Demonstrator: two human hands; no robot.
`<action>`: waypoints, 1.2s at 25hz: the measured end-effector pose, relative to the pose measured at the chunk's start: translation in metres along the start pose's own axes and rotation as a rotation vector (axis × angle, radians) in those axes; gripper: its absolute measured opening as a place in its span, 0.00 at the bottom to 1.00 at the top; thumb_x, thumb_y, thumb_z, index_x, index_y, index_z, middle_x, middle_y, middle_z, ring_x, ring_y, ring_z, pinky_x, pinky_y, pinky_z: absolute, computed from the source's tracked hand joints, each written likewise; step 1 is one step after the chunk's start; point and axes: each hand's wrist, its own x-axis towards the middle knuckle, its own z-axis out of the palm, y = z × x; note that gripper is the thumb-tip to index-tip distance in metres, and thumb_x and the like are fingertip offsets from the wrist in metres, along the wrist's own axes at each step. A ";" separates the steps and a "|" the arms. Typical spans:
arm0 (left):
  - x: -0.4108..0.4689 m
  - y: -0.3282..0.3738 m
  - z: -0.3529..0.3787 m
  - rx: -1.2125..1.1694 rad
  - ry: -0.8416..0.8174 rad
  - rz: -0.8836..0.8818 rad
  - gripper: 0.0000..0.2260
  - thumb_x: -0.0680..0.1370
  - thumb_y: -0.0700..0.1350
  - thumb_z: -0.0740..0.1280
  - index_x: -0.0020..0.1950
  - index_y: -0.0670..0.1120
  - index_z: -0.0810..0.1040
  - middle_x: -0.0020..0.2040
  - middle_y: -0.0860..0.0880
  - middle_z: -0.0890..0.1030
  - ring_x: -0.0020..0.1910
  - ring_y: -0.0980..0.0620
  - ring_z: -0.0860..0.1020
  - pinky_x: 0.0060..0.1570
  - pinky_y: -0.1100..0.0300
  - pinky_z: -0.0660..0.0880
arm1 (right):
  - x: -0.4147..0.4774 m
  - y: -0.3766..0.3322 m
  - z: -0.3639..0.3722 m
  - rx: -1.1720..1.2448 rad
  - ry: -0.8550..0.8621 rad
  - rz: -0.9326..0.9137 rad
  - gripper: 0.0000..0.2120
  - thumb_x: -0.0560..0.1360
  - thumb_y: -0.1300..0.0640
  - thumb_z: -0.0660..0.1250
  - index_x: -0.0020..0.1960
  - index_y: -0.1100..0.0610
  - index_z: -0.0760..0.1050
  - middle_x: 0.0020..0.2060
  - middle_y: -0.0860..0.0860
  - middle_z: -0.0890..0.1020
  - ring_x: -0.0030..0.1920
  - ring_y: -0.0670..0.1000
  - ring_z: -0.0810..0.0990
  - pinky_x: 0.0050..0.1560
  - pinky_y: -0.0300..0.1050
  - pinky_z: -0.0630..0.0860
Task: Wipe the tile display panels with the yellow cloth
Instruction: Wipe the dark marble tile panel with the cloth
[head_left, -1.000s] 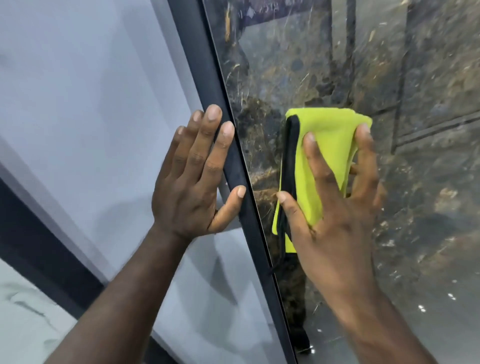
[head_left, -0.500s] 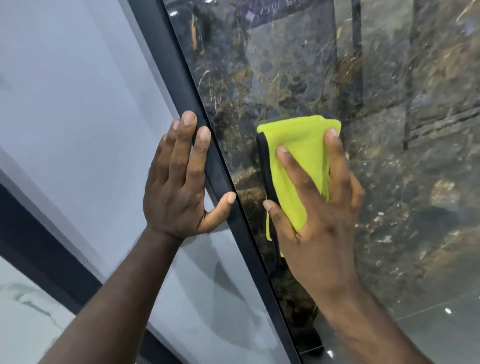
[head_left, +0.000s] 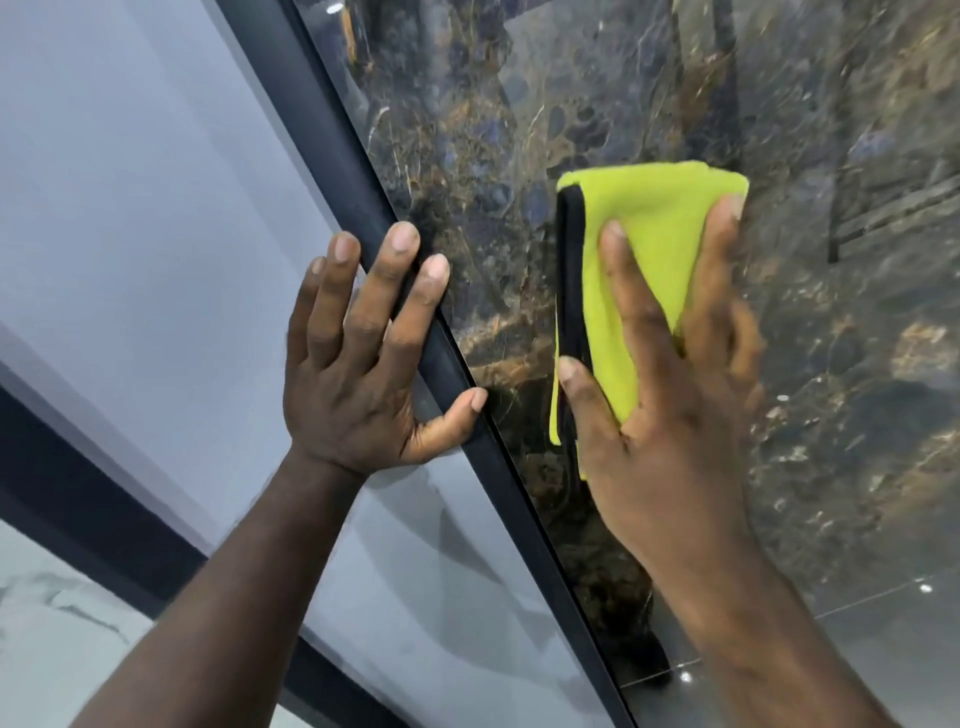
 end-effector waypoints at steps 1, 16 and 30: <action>-0.001 0.001 0.000 -0.009 0.005 -0.003 0.40 0.79 0.67 0.64 0.84 0.43 0.67 0.83 0.41 0.66 0.87 0.40 0.55 0.79 0.35 0.66 | 0.001 -0.008 0.003 -0.012 -0.001 -0.003 0.39 0.83 0.52 0.71 0.85 0.37 0.53 0.86 0.51 0.38 0.84 0.54 0.47 0.76 0.49 0.48; 0.064 0.028 -0.023 -0.102 0.040 -0.193 0.18 0.82 0.51 0.68 0.64 0.38 0.83 0.77 0.37 0.75 0.80 0.37 0.69 0.85 0.41 0.53 | 0.015 0.031 -0.005 -0.241 -0.048 -0.243 0.32 0.88 0.47 0.57 0.87 0.48 0.46 0.85 0.54 0.36 0.85 0.59 0.37 0.84 0.65 0.48; 0.131 0.052 -0.022 -0.014 -0.177 -0.086 0.28 0.82 0.56 0.64 0.75 0.38 0.73 0.89 0.41 0.54 0.88 0.40 0.49 0.86 0.38 0.42 | 0.118 0.048 -0.055 0.147 0.178 0.191 0.33 0.86 0.45 0.57 0.87 0.43 0.46 0.84 0.47 0.32 0.84 0.49 0.33 0.84 0.60 0.41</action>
